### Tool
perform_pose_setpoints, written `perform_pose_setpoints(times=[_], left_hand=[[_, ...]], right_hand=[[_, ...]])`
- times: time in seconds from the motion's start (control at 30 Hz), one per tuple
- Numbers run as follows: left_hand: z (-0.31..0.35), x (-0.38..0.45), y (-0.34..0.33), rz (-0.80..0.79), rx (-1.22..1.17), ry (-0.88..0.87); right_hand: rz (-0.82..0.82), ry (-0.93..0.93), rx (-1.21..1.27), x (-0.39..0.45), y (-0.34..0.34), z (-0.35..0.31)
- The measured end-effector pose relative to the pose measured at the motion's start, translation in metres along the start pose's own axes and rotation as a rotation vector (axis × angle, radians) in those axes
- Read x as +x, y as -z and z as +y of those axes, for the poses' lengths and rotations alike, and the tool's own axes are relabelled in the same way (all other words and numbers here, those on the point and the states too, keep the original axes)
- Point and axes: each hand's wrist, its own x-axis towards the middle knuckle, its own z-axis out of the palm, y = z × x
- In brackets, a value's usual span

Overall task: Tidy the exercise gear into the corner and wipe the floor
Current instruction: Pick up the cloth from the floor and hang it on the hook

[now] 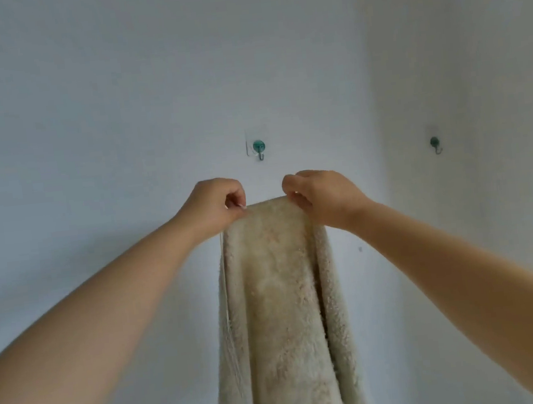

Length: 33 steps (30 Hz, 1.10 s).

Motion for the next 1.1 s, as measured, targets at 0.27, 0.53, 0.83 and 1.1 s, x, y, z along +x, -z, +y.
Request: perform_pose_setpoints(times=[0.27, 0.53, 0.83, 1.1], left_hand=[[-0.030, 0.137, -0.033, 0.281, 0.415, -0.053], [-0.057, 0.205, -0.050, 0.317, 0.675, 0.003], [-0.065, 0.216, -0.076, 0.172, 0.771, -0.005], [-0.061, 0.224, -0.076, 0.268, 0.721, 0.067]], right_hand=[[0.305, 0.272, -0.442, 0.101, -0.052, 0.086], [0.174, 0.169, -0.467, 0.166, -0.078, 0.126], [0.049, 0.144, -0.433, 0.159, -0.101, 0.140], [0.290, 0.130, -0.350, 0.170, -0.088, 0.136]])
